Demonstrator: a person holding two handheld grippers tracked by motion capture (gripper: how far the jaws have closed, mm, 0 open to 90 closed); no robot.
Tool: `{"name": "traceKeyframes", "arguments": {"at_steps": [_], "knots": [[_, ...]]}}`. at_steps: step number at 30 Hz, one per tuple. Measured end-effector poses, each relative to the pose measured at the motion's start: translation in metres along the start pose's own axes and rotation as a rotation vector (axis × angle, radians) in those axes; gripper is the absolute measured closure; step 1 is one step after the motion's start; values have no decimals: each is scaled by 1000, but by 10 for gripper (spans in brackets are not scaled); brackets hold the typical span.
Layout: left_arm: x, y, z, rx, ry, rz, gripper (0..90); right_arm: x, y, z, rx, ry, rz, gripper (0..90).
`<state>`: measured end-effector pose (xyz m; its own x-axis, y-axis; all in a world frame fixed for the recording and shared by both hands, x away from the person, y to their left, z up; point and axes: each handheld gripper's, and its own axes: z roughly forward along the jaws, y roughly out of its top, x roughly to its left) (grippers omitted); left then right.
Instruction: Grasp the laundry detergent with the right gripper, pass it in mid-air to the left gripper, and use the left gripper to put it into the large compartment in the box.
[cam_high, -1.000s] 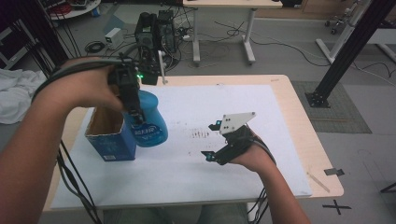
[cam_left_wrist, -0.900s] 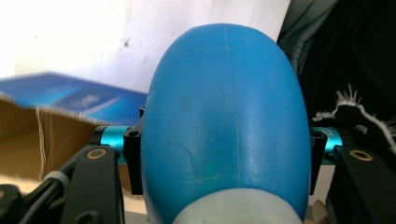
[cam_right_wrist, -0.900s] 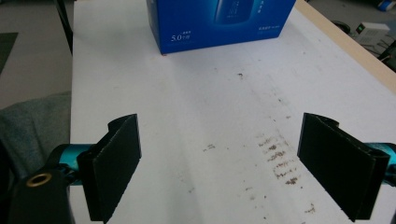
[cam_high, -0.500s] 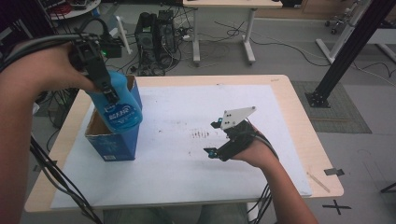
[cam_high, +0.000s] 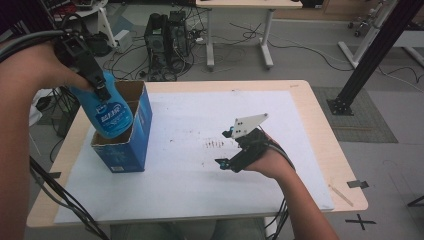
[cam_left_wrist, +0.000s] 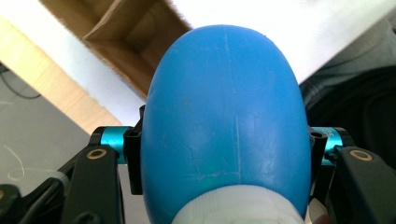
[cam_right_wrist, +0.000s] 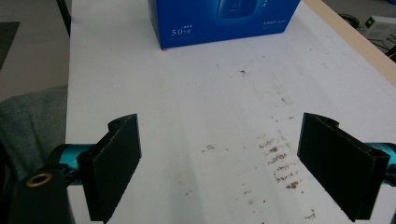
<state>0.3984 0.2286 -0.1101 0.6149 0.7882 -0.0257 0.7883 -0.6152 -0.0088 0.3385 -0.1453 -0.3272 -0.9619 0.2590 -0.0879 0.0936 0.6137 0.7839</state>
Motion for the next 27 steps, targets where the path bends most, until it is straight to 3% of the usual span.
{"name": "traceKeyframes", "arguments": {"at_steps": [4, 5, 6, 7, 9, 14, 15, 19, 22, 23, 27], "knots": [[8, 4, 10, -13, -14, -46, 388, 0, 0, 0, -1, -5, 4, 126], [11, 5, 11, 4, -13, -33, 388, 0, 0, 0, 0, -2, 6, 127], [11, 5, 15, -9, -14, -61, 388, 0, 0, 1, 1, 0, 2, 126], [14, 7, 16, 13, -13, -49, 388, 0, 0, 1, 6, -5, 6, 126], [17, 9, 23, 3, -11, -79, 388, 0, 0, 1, 11, 0, 1, 127], [25, 12, 35, 27, 0, -95, 388, -1, -1, 0, 20, -3, 2, 127], [26, 13, 38, 22, 4, -115, 388, -1, -2, 1, 20, -3, 2, 127], [31, 17, 48, 45, 28, -115, 388, -1, -3, 0, 31, -2, 23, 127], [33, 19, 57, 37, 15, -132, 388, -3, -3, 0, 36, 7, 18, 126], [35, 19, 60, 48, 17, -111, 389, -3, -3, 0, 35, 1, 16, 127], [36, 24, 74, 48, 9, -116, 388, -4, -2, 0, 50, 10, 15, 127]]}}
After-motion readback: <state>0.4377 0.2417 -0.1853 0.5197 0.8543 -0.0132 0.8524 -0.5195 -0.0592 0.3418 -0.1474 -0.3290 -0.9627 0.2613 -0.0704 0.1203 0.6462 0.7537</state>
